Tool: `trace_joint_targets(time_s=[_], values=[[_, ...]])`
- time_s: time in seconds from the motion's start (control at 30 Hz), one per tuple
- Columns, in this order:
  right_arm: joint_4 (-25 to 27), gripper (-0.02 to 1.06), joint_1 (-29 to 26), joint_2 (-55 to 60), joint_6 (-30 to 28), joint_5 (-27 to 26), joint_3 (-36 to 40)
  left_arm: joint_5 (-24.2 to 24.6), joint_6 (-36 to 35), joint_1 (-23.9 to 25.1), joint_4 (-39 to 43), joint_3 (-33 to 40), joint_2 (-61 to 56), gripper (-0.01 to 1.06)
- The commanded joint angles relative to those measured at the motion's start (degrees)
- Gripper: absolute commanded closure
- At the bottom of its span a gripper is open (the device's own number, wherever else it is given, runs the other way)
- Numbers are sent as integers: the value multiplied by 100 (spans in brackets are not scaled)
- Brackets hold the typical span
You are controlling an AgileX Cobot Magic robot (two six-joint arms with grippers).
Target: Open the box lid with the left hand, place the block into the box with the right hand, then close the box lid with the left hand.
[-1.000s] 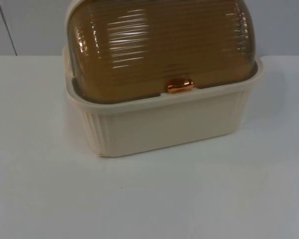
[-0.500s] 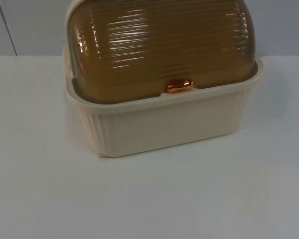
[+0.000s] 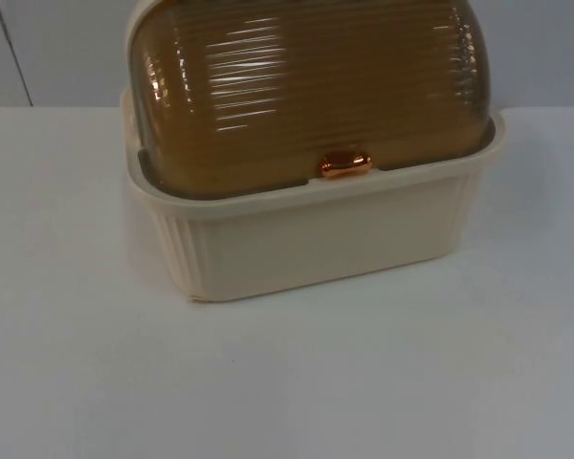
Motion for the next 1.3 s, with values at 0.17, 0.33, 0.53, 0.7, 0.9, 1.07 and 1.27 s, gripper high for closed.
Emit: trace_joint_targets(time_s=[0.17,0.33,0.53,0.7,0.9,1.07,1.27], values=[[182,0,429,8,0,182,448,255,-203,-35,-224,882,1,1],[122,0,514,8,0,266,448,-84,54,-35,-240,882,1,1],[201,0,514,8,-67,239,593,-457,468,-35,-539,975,1,1],[227,0,514,8,-67,251,1112,106,468,-35,-580,1452,1,1],[202,0,514,8,-67,707,1474,935,468,-35,-544,1849,1,1],[117,0,514,8,-67,911,1970,1030,245,-35,-492,2483,1,1],[166,0,514,8,0,911,2242,1236,142,-35,-463,2809,1,1]])
